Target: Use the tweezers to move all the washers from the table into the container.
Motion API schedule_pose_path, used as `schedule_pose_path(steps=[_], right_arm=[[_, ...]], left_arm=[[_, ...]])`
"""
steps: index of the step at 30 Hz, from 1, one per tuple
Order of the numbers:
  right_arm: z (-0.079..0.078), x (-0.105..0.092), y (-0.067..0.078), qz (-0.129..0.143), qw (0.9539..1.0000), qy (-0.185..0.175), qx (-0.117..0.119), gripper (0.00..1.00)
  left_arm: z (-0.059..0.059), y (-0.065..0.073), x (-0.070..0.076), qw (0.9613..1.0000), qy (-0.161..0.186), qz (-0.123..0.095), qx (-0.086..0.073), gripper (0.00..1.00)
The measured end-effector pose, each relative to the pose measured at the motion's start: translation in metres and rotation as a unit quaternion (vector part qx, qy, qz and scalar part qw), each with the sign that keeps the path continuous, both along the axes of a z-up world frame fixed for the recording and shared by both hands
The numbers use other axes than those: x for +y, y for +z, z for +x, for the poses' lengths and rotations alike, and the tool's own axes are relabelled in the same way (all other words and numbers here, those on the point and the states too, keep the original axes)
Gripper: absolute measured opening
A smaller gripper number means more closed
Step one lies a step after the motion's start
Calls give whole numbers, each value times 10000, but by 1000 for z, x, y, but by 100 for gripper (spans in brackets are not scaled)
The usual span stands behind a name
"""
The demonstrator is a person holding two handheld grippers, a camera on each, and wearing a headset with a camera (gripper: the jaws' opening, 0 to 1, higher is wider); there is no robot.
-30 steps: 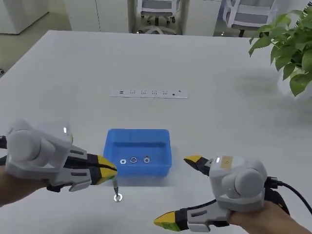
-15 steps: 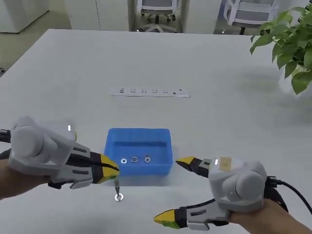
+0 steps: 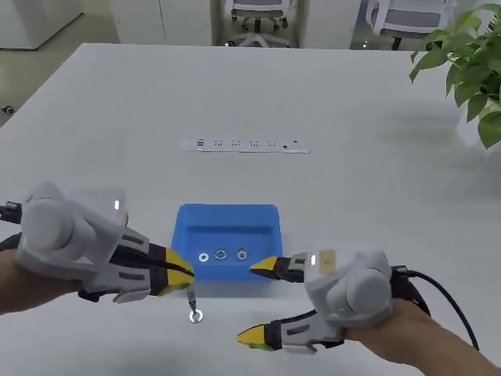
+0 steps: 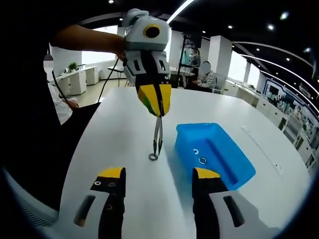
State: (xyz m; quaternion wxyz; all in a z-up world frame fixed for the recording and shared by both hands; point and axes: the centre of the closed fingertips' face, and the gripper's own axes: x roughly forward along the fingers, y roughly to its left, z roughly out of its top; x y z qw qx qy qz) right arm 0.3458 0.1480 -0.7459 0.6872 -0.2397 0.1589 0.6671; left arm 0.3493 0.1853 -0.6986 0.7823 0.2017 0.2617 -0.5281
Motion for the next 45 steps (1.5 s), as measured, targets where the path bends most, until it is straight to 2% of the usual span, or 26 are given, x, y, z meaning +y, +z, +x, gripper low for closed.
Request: schedule_pose_path(steps=[6,13,21,30,45], right_arm=[[0,16,-3,27,9998,210,-62,41],[-4,36,-9,-12,9986,526,-89,35],[-3,48,-15,-64,9975,700,-119,29],[-1,66,-16,62,9968,795,57,21],[-2,73,-21,-18,9950,995,67,12]], left_arm=[[0,-1,1,10000,29,9,36,5],[-1,-1,3,10000,71,32,56,5],[-1,-1,4,9999,93,42,77,5],[-1,-1,4,9999,127,55,93,5],[-1,-2,3,9999,108,24,126,5]])
